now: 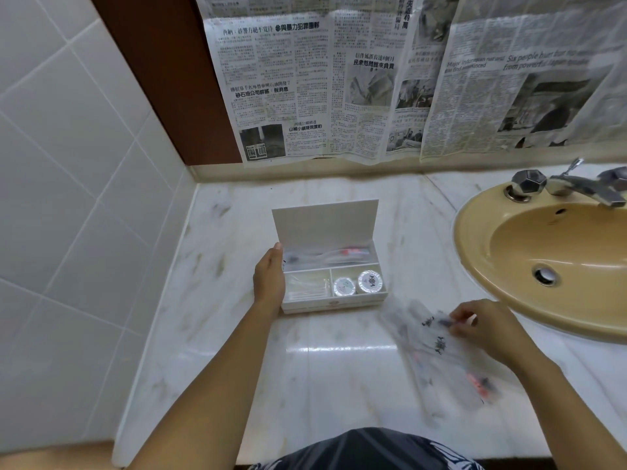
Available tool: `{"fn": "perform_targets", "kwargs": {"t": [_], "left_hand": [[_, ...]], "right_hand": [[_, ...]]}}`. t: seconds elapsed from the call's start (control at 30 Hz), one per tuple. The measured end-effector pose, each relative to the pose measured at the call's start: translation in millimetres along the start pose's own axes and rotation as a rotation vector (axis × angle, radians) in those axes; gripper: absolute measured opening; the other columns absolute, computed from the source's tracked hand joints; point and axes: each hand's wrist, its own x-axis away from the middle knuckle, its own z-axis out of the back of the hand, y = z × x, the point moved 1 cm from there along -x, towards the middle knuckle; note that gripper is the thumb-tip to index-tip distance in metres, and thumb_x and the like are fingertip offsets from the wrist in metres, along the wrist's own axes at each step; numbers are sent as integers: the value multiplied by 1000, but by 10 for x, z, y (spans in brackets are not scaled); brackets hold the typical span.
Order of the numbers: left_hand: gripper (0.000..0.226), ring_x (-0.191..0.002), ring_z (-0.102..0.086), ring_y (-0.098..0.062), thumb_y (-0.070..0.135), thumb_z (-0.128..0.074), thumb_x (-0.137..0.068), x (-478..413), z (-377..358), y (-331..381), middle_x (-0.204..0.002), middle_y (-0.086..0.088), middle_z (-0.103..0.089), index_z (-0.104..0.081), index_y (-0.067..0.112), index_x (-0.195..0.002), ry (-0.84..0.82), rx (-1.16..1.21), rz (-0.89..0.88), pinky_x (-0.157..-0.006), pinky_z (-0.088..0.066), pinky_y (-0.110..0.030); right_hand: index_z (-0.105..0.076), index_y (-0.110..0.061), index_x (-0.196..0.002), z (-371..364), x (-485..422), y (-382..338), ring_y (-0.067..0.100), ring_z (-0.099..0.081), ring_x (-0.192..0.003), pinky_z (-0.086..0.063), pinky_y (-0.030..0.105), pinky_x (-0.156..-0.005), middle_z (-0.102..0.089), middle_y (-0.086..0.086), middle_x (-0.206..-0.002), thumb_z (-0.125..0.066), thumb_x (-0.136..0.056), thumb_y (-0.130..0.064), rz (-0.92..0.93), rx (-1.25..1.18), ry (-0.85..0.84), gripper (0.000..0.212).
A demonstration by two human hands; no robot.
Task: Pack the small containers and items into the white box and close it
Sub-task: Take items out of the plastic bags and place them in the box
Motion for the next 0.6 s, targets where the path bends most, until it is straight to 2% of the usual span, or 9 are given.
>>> {"fn": "perform_targets", "kwargs": {"t": [0.07,0.13,0.27,0.33,0.43,0.53,0.6], "left_hand": [[27,-81,-47,-5,53,-41,-100,-2,6,-4,-88,18,-52,-51,35,-82,-7,-4,5,-74,-38,-18],[33,-81,-48,-6,56,-40,-98,-20,9,-34,-89,16,-54,-56,30,-85,-9,-13,-1,-76,-39,-19],[28,-84,-47,-9,55,-40,-98,-32,13,-42,-93,12,-54,-52,31,-90,-5,-20,-8,-75,-40,-23],[27,-84,-48,-10,55,-40,-99,-34,12,-45,-93,12,-54,-52,32,-90,-7,-16,-5,-76,-41,-24],[26,-85,-47,-9,53,-40,-100,-21,11,-23,-94,12,-53,-51,31,-91,-3,-13,-13,-75,-40,-22],[29,-86,-52,-9,51,-41,-101,-21,10,-26,-94,12,-59,-57,30,-91,-2,-4,-6,-79,-42,-21],[33,-89,-57,-9,51,-40,-101,-21,9,-28,-96,12,-65,-63,28,-92,-1,-3,-3,-83,-44,-23]], "right_hand": [[-65,-37,-67,39,-36,-46,7,-59,-64,-41,27,-57,-67,-13,-70,-80,-77,-19,24,0,69,26],[-66,-31,-69,152,-62,-180,10,-60,-61,-38,25,-54,-65,-14,-65,-79,-80,-19,65,-53,171,21],[-69,-26,-76,473,-55,-715,9,-57,-58,-40,13,-56,-65,-18,-62,-76,-83,-19,234,-295,359,12],[-71,-22,-82,617,-74,-1044,12,-59,-57,-45,14,-59,-66,-16,-68,-74,-85,-16,333,-482,378,7],[-72,-17,-87,780,-126,-1527,16,-60,-60,-53,25,-61,-69,-11,-75,-70,-87,-7,490,-696,391,10],[-70,-22,-86,837,-195,-1947,13,-60,-62,-54,22,-58,-69,-11,-76,-69,-87,-2,615,-818,367,19],[-70,-23,-85,776,-288,-2136,13,-62,-64,-54,22,-58,-70,-5,-77,-69,-87,-2,643,-832,322,21]]}}
